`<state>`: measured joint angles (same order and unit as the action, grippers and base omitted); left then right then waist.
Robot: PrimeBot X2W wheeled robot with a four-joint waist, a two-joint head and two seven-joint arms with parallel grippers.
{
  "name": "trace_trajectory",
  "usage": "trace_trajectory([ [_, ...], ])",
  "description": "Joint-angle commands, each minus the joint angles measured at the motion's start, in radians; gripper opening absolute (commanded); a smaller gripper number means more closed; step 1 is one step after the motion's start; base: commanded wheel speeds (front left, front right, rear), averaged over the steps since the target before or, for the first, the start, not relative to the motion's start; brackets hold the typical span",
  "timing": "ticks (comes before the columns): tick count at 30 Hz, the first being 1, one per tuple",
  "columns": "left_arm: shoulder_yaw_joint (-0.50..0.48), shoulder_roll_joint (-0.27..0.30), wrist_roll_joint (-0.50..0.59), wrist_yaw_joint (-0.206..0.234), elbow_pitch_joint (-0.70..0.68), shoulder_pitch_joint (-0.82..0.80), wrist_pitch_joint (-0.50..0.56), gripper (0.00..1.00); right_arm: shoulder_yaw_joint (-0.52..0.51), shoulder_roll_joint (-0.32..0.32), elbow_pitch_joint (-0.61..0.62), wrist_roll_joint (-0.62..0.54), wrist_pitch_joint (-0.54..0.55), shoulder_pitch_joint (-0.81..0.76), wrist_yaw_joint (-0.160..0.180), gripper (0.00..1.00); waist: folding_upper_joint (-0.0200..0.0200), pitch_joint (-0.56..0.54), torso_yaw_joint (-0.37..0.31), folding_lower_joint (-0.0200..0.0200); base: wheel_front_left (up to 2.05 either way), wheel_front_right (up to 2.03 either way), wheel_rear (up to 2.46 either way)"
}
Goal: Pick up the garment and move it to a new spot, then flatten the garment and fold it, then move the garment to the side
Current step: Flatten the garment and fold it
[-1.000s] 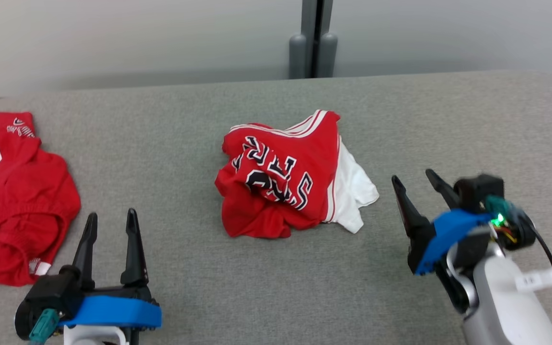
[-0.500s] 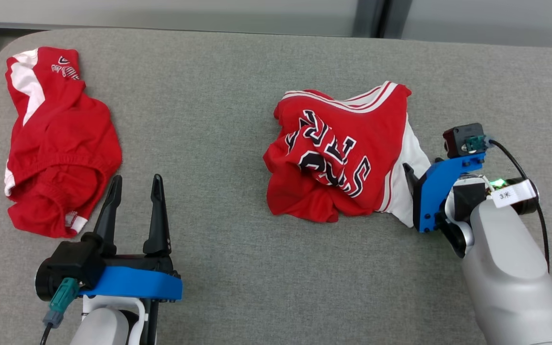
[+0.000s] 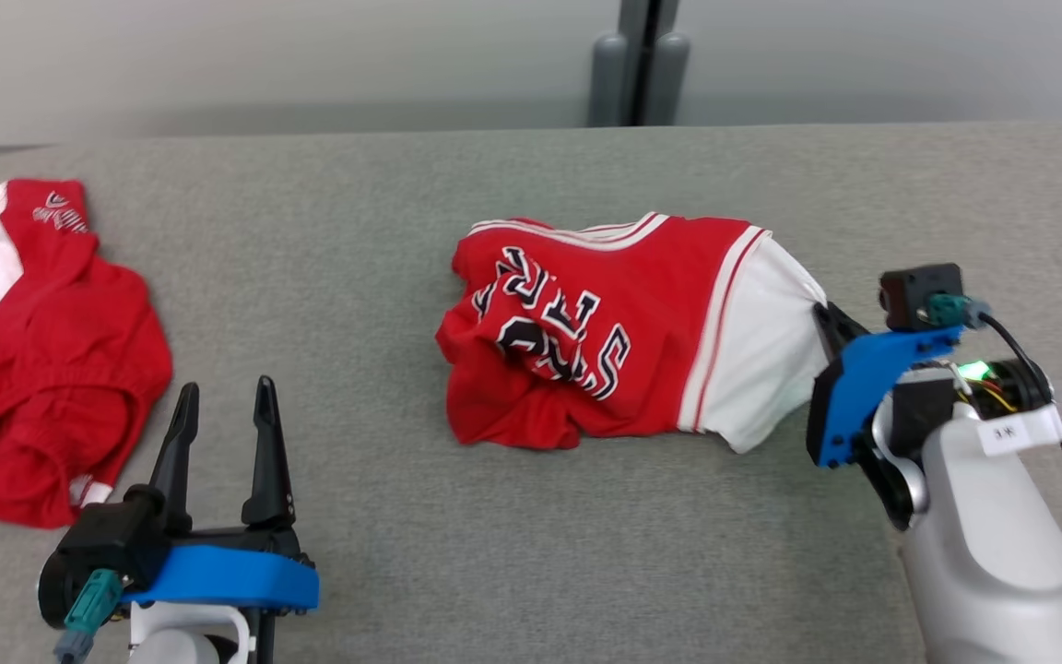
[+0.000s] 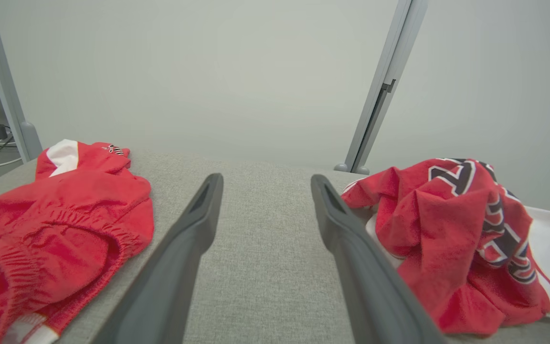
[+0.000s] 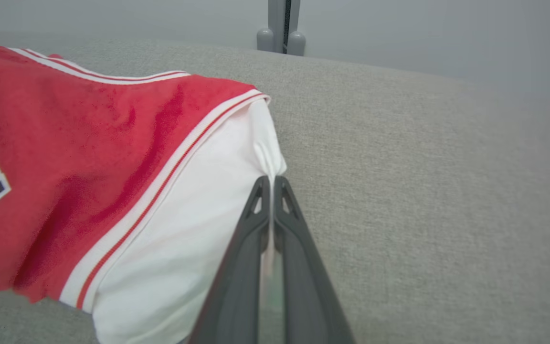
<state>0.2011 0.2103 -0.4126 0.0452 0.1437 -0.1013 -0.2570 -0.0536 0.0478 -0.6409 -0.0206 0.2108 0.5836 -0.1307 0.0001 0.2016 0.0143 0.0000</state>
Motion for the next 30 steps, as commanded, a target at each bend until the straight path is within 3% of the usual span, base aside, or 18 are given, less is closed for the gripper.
trace_trajectory([
  [1,-0.007,0.004,-0.001,0.006,-0.005,0.01,-0.003,1.0,-0.009,0.005,0.028,0.0,0.006,-0.032,0.0,0.0,-0.0001,-0.03,-0.033,0.0,0.0,0.0,0.0],
  [9,-0.015,0.023,-0.009,0.021,-0.033,0.051,0.008,1.0,-0.107,0.004,0.341,0.047,0.087,-0.28,0.0,0.0,-0.0001,-0.049,-0.089,0.0,0.0,0.0,0.0],
  [16,-0.007,0.027,-0.012,0.023,-0.043,0.053,0.023,1.0,-0.177,0.004,0.418,0.093,0.114,-0.423,0.0,0.0,-0.0001,-0.057,-0.092,0.0,0.0,0.0,0.0],
  [17,-0.006,0.028,-0.013,0.024,-0.044,0.054,0.025,1.0,-0.176,0.004,0.411,0.099,0.126,-0.435,0.0,0.05,-0.0001,-0.058,-0.092,0.0,0.0,0.0,0.0],
  [18,-0.005,0.029,-0.014,0.024,-0.045,0.056,0.024,1.0,-0.172,0.004,0.408,0.103,0.13,-0.442,0.0,1.0,-0.0001,-0.058,-0.091,0.0,0.0,0.0,0.0],
  [24,0.003,0.032,-0.014,0.022,-0.052,0.044,0.031,1.0,-0.159,0.004,0.493,0.077,0.128,-0.379,0.0,1.0,-0.0001,-0.049,-0.073,0.0,0.0,0.0,0.0],
  [30,0.023,0.027,-0.008,0.014,-0.057,0.014,0.032,1.0,-0.006,0.003,0.541,0.096,0.232,-0.223,0.0,1.0,-0.0001,-0.014,-0.036,0.0,0.0,0.0,0.0],
])
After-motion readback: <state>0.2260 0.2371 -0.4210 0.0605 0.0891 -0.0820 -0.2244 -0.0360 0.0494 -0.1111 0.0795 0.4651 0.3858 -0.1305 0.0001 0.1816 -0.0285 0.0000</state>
